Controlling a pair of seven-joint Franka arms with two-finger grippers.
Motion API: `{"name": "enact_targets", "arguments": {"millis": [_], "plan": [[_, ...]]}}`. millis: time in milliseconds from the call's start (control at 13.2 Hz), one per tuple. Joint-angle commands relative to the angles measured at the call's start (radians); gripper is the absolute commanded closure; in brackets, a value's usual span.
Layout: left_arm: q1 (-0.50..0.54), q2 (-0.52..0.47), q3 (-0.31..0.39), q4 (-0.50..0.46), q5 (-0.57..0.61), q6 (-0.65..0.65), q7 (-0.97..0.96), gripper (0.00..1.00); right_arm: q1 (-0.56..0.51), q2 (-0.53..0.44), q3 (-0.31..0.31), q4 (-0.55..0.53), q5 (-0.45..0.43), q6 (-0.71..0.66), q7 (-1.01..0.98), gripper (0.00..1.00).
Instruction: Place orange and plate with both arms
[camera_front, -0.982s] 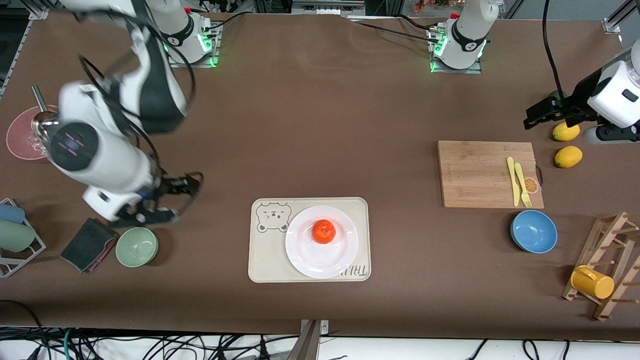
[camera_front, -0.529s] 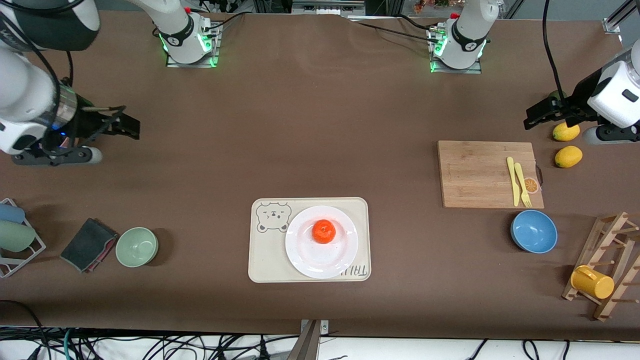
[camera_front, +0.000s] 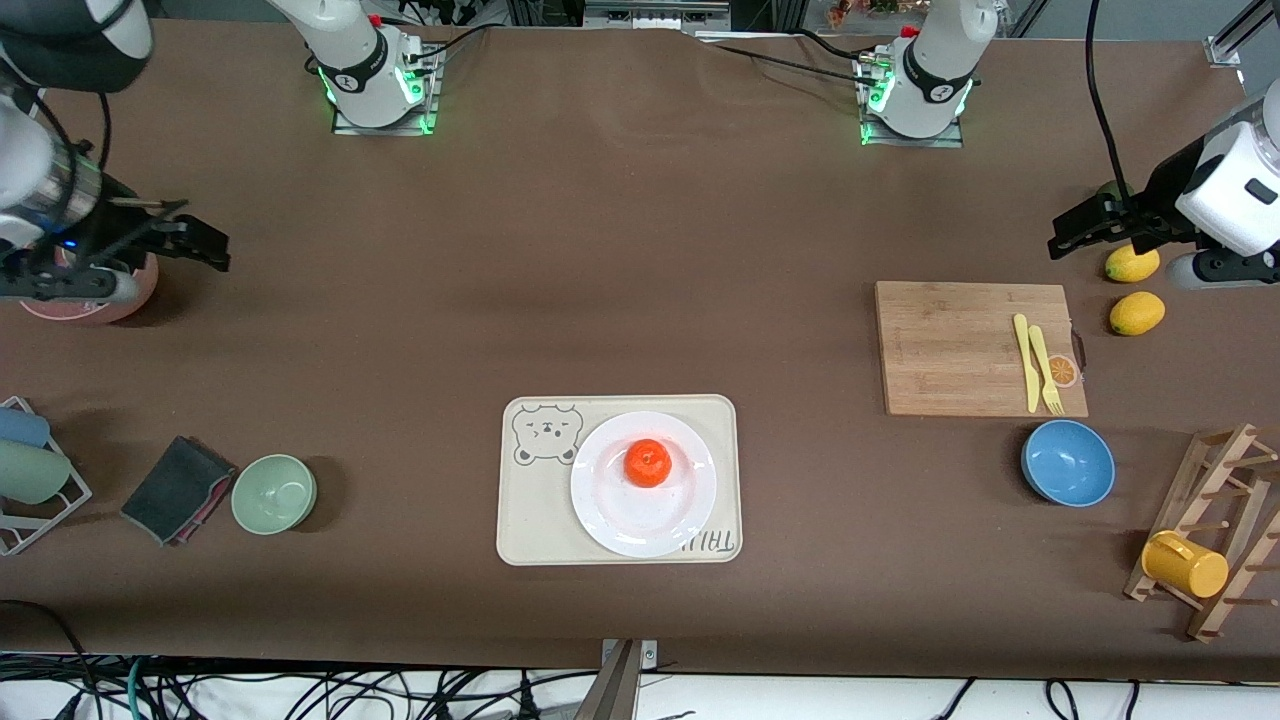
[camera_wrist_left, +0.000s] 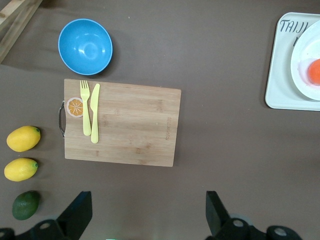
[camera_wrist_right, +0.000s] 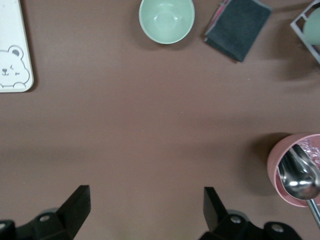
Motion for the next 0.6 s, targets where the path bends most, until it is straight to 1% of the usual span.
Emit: {"name": "enact_targets", "arguments": {"millis": [0,529], "plan": [[0.002,0.007,0.000,0.019,0.004,-0.014,0.015,0.00,-0.038,-0.024,0.025,0.013,0.036,-0.022,-0.001,0.00],[-0.002,0.007,-0.008,0.023,0.004,-0.014,0.009,0.00,-0.020,-0.041,0.023,0.013,0.038,-0.038,-0.009,0.00]]}}
